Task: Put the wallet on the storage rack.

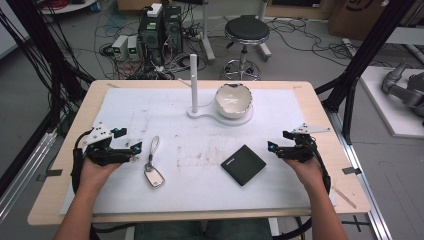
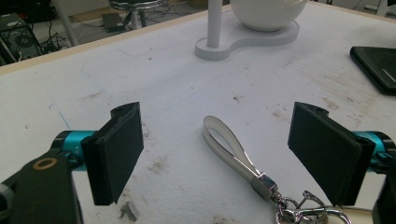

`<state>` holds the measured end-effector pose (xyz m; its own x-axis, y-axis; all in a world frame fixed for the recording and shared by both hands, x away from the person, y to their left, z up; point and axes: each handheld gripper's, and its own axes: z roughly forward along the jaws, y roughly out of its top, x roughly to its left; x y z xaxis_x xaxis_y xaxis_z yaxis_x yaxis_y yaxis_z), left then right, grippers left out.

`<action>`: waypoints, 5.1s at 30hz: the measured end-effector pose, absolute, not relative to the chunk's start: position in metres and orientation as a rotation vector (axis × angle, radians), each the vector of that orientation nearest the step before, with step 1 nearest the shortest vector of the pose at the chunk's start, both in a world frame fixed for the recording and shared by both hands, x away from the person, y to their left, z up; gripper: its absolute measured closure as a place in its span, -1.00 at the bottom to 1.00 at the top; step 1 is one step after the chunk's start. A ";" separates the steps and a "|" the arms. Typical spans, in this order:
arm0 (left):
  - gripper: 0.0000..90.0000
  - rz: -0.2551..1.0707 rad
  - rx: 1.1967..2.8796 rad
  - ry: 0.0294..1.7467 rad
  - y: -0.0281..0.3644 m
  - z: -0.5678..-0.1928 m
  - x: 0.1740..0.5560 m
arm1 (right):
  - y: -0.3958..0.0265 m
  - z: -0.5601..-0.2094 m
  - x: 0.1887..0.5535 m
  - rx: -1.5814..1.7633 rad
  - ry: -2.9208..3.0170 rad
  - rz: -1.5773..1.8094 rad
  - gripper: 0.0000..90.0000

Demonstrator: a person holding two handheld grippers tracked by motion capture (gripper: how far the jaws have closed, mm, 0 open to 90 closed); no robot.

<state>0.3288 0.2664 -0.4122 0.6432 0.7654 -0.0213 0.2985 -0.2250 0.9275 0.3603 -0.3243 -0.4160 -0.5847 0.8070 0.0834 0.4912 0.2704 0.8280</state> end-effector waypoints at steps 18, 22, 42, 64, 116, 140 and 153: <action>-0.60 0.553 1.830 0.829 0.262 -0.412 0.326 | -0.300 -0.424 0.366 1.131 2.313 1.207 -0.63; -0.60 0.555 1.836 0.825 0.262 -0.412 0.325 | -0.295 -0.427 0.368 1.119 2.346 1.207 -0.63; -0.60 0.552 1.863 0.818 0.260 -0.414 0.322 | -0.280 -0.445 0.375 1.120 2.607 1.195 0.18; -0.60 0.571 1.860 0.824 0.262 -0.414 0.322 | -0.274 -0.417 0.365 0.967 2.534 1.270 0.90; -0.60 0.565 1.851 0.805 0.258 -0.412 0.324 | -0.232 -0.301 0.480 0.874 2.121 1.180 0.91; -0.60 0.568 1.854 0.799 0.258 -0.411 0.322 | -0.211 -0.323 0.503 0.868 2.119 1.034 0.90; -0.60 0.559 1.862 0.798 0.256 -0.413 0.323 | -0.216 -0.338 0.499 1.037 2.164 1.066 -0.01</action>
